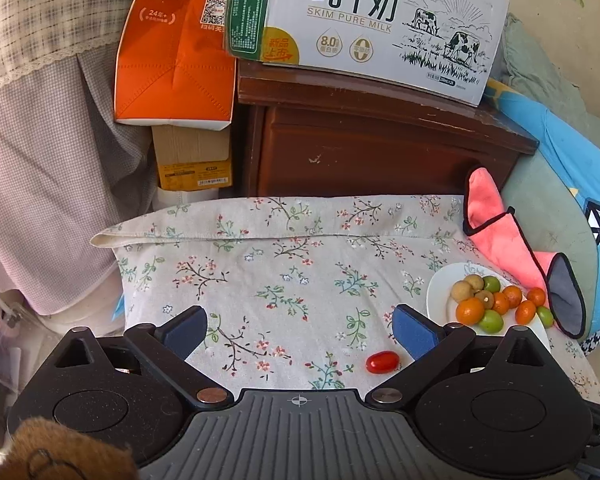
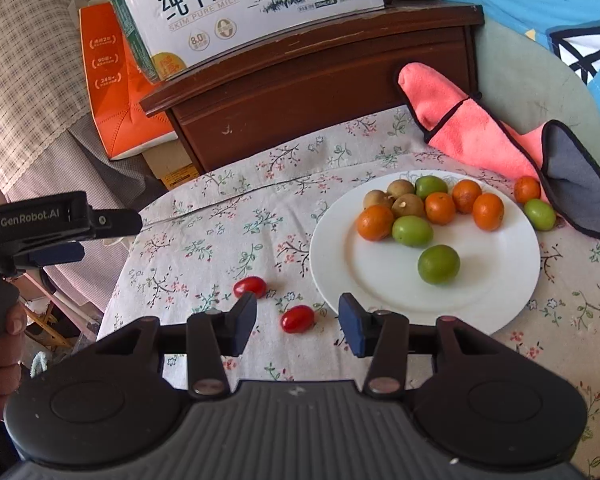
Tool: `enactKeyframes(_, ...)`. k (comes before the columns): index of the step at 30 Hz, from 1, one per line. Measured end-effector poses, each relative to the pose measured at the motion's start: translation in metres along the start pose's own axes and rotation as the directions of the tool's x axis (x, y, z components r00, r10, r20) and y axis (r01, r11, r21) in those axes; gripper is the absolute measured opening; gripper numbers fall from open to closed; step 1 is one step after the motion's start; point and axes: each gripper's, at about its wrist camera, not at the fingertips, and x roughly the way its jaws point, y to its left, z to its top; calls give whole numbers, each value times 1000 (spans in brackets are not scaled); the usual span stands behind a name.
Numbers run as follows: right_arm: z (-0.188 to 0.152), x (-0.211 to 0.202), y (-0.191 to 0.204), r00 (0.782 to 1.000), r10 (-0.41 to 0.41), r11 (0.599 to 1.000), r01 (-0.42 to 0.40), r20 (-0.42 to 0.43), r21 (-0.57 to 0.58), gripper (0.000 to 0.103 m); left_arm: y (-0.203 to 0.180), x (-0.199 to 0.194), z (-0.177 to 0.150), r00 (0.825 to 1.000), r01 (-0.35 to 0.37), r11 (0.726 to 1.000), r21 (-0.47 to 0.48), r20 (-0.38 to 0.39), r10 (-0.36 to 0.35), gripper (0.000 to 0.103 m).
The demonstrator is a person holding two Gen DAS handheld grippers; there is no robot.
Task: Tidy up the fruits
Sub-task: 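Move the left tool to a red cherry tomato while the right tool approaches another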
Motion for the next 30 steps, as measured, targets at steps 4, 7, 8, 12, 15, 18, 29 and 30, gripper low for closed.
enactKeyframes(4,-16,12,13,999,-2,999,0,-41,-49,46,6,3,-6,999,-27,999,-19,-17,27,100)
enactKeyframes(7,-24,20,21,999,-20,995,15,-48,-97,46,10,10,-9,998,-32,999,-43,-55,30,100)
enactKeyframes(8,-25,23,22,998,-25,994,19,-50,-107,46,12,12,-10,997,-33,998,-56,-67,29,100)
enactKeyframes(12,-28,32,23,998,-53,990,48,-35,-130,46,16,19,-14,994,-16,993,-114,-105,4,100)
enactKeyframes(15,-28,38,22,997,-69,989,65,-25,-137,46,18,21,-16,993,-19,989,-147,-119,1,100)
enactKeyframes(18,-27,46,19,996,-84,987,81,-16,-140,46,17,24,-17,991,-26,989,-144,-131,7,100)
enactKeyframes(29,-25,57,22,995,-93,980,96,27,-177,42,5,32,-22,988,-5,996,-93,-157,-10,100)
enactKeyframes(30,-26,57,22,995,-97,978,101,32,-184,38,4,33,-23,988,-6,996,-86,-157,-7,100)
